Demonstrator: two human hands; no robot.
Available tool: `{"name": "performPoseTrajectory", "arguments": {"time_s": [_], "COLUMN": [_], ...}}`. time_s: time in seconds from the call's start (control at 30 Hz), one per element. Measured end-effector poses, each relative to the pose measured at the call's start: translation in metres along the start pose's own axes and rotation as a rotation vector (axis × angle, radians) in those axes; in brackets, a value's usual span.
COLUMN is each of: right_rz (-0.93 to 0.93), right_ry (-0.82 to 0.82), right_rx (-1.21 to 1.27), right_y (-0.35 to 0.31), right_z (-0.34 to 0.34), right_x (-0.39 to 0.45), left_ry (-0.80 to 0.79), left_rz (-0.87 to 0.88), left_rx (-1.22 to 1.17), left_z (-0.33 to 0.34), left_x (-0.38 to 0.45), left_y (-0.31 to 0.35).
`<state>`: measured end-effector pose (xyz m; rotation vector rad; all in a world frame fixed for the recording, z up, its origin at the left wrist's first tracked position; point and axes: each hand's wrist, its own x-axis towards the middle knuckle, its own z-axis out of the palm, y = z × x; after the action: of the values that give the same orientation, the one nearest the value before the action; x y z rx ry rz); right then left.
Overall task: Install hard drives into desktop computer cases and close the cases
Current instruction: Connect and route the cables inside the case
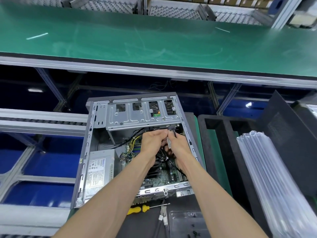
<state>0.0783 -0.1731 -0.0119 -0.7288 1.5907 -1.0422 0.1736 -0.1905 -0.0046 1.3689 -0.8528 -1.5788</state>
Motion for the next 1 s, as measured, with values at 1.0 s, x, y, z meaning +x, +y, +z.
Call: {"name": "performPoseTrajectory", "arguments": {"time_s": [1.0], "right_rz": [-0.047], "right_ry": [0.022], "right_rx": [0.05], "right_y": [0.002], "right_z": [-0.003], "right_x": [-0.016], "left_ry": [-0.097], "left_rz": [0.478], "left_rx": [0.406], "left_z": [0.003], "left_x": [-0.01], "left_y": [0.015]}}
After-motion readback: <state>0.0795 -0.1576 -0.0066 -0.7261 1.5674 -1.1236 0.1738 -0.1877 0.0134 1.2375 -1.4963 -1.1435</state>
